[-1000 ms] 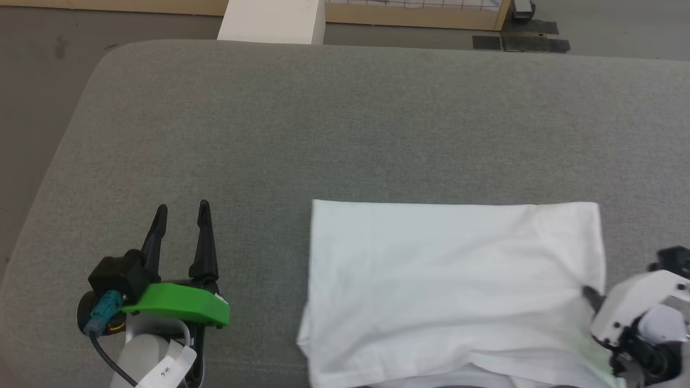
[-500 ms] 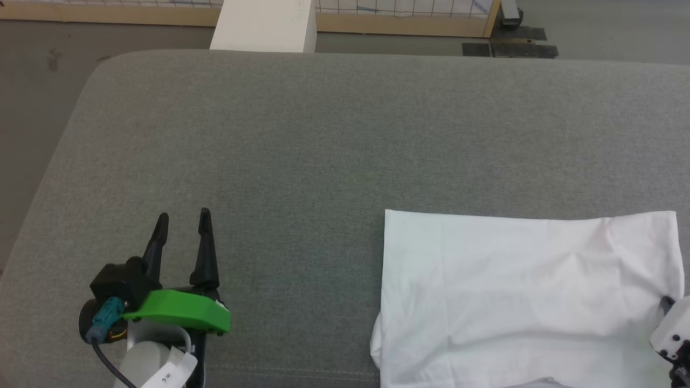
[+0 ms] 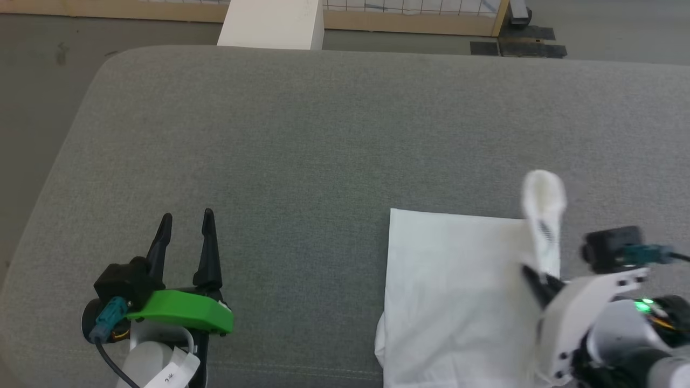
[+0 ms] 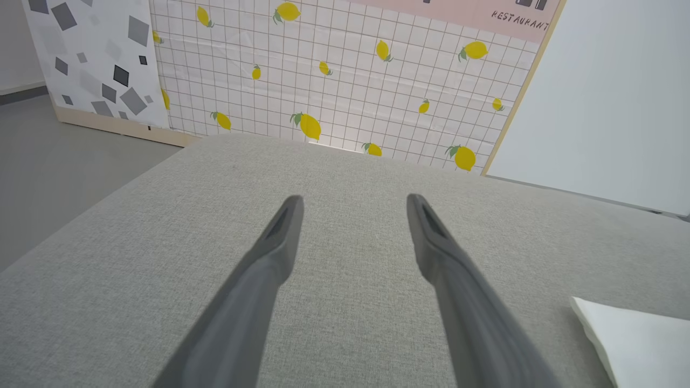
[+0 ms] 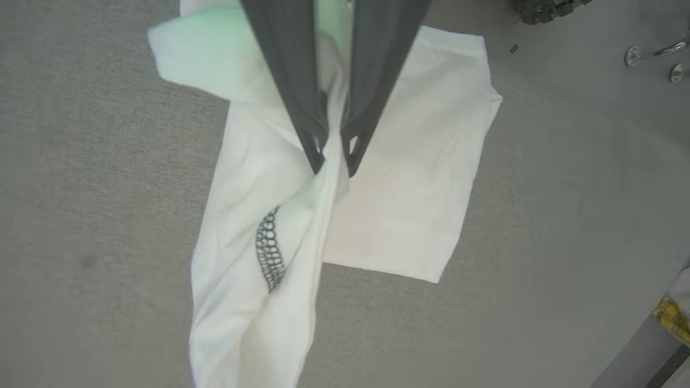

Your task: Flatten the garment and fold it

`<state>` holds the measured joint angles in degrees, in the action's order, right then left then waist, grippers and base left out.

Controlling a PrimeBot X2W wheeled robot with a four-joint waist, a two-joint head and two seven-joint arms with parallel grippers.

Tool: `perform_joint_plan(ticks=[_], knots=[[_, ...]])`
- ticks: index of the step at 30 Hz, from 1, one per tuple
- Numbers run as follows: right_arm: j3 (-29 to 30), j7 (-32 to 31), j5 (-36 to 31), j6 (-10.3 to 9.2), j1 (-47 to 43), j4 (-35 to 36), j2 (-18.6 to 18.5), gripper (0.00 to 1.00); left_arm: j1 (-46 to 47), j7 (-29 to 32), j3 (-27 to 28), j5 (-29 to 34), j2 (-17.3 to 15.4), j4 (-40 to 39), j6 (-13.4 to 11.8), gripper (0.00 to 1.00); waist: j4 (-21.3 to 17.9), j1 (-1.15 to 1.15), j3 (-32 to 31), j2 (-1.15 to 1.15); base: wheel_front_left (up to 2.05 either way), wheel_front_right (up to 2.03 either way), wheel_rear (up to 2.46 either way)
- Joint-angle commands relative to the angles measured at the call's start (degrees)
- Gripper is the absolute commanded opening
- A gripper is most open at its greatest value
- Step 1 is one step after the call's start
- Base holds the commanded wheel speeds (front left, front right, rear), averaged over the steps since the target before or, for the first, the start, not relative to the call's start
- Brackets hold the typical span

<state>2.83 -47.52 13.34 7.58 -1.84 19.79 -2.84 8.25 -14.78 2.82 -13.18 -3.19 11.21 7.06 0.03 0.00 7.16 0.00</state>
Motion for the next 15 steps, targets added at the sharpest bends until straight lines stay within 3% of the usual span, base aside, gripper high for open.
perform_joint_plan(ticks=[1,7,15], knots=[[-3.14,-0.75,-0.82,-0.09,0.22,1.13,-0.04,0.00,0.18,-0.22,-0.08,0.17,0.25,0.04,0.40,1.00,0.26,0.00,0.41,0.00,0.00,0.00,0.00],[-13.52,-0.85,-1.95,-0.09,4.20,-3.29,-0.04,0.00,1.38,-0.22,-0.94,-0.09,0.27,0.18,0.41,1.00,1.52,0.00,1.86,0.00,0.00,0.00,0.00],[-20.22,1.36,-0.65,-0.09,10.55,-16.49,-0.04,0.00,2.48,-0.22,-1.61,-0.53,0.29,0.36,0.42,1.00,3.25,0.00,3.60,0.00,0.00,0.00,0.00]])
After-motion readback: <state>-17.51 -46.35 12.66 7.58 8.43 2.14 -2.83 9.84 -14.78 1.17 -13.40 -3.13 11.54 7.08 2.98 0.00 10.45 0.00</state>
